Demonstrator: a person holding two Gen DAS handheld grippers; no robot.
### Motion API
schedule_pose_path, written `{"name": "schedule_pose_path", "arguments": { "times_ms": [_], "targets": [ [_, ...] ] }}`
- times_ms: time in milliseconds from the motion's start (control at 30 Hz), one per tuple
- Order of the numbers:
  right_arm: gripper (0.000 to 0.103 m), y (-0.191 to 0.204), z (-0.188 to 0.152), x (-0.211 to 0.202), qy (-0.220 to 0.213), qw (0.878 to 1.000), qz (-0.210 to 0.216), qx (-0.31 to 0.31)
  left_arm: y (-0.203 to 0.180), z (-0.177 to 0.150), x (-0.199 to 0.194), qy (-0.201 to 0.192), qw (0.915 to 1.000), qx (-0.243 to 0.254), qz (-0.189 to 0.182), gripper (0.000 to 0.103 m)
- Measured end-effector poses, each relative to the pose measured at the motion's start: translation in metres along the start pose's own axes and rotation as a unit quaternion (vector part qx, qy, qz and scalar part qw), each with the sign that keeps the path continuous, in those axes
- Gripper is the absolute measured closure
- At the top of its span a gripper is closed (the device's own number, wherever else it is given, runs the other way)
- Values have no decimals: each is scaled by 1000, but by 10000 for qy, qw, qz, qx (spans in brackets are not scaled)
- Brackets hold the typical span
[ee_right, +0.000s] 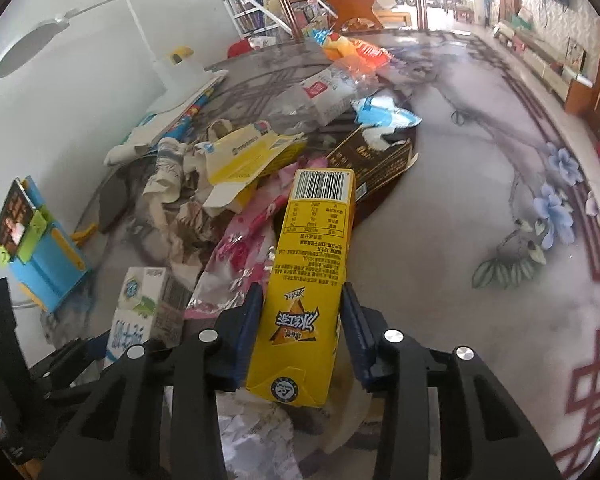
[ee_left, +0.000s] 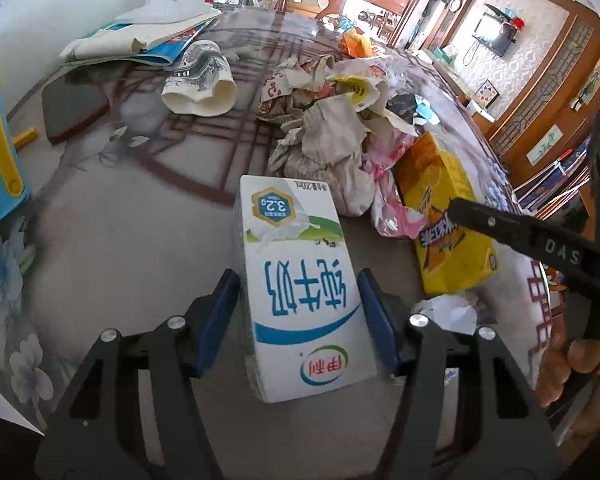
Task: Collect trash
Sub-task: 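Carry the yellow juice box to the red bin and open the right gripper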
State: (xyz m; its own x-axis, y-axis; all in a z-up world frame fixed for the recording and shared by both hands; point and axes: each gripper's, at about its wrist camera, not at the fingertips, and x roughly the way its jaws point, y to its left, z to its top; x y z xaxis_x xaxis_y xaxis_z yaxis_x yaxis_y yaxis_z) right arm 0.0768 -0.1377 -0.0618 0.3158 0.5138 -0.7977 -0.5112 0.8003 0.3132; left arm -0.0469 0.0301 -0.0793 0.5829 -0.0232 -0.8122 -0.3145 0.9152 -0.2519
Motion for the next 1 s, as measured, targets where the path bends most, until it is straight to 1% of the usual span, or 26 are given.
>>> {"name": "schedule_pose_path", "arguments": {
  "times_ms": [133, 167, 233, 267, 333, 367, 400, 433, 500, 633, 733, 833, 900, 1000],
  "targets": [
    [61, -4, -2, -2, 52, 9997, 119, 201, 2, 0, 0, 3, 10000, -69, -22, 44],
    [58, -5, -2, -2, 44, 9996, 107, 246, 2, -1, 0, 1, 10000, -70, -24, 44],
    [37, -7, -1, -1, -17, 9994, 77, 329, 2, 0, 1, 11, 10000, -61, -43, 44],
    [34, -7, 0, -1, -79, 9993, 52, 350, 1, 0, 1, 18, 10000, -50, -47, 44],
    [34, -5, 1, 0, -113, 9994, 55, 327, 0, -1, 1, 20, 10000, -23, -49, 44],
    [36, -4, 0, 1, -90, 9995, 67, 302, 0, -1, 1, 17, 10000, -12, -51, 44],
    [44, -2, 0, 3, -28, 9997, 98, 243, -1, -1, 0, 14, 10000, -8, -51, 44],
    [65, -2, -1, 4, 5, 9997, 107, 202, -1, -1, 0, 3, 10000, -10, -50, 44],
    [66, 0, -1, 3, 28, 9999, 103, 123, 0, -1, -4, -92, 9999, -28, -30, 44],
    [67, -1, 1, -15, -294, 9991, 258, 150, -1, 1, -13, -382, 9993, 8, 55, 44],
    [67, -1, 3, -30, -529, 9980, 303, 138, -3, 1, -17, -522, 9985, 66, 156, 44],
    [67, -3, 5, -39, -670, 9970, 355, 142, -6, 3, -18, -566, 9981, 113, 202, 44],
    [67, -5, 6, -45, -743, 9962, 409, 182, -9, 6, -24, -669, 9972, 180, 281, 44],
    [67, -11, 7, -53, -838, 9946, 525, 301, -14, 10, -35, -820, 9960, 206, 286, 44]
  ]
}}
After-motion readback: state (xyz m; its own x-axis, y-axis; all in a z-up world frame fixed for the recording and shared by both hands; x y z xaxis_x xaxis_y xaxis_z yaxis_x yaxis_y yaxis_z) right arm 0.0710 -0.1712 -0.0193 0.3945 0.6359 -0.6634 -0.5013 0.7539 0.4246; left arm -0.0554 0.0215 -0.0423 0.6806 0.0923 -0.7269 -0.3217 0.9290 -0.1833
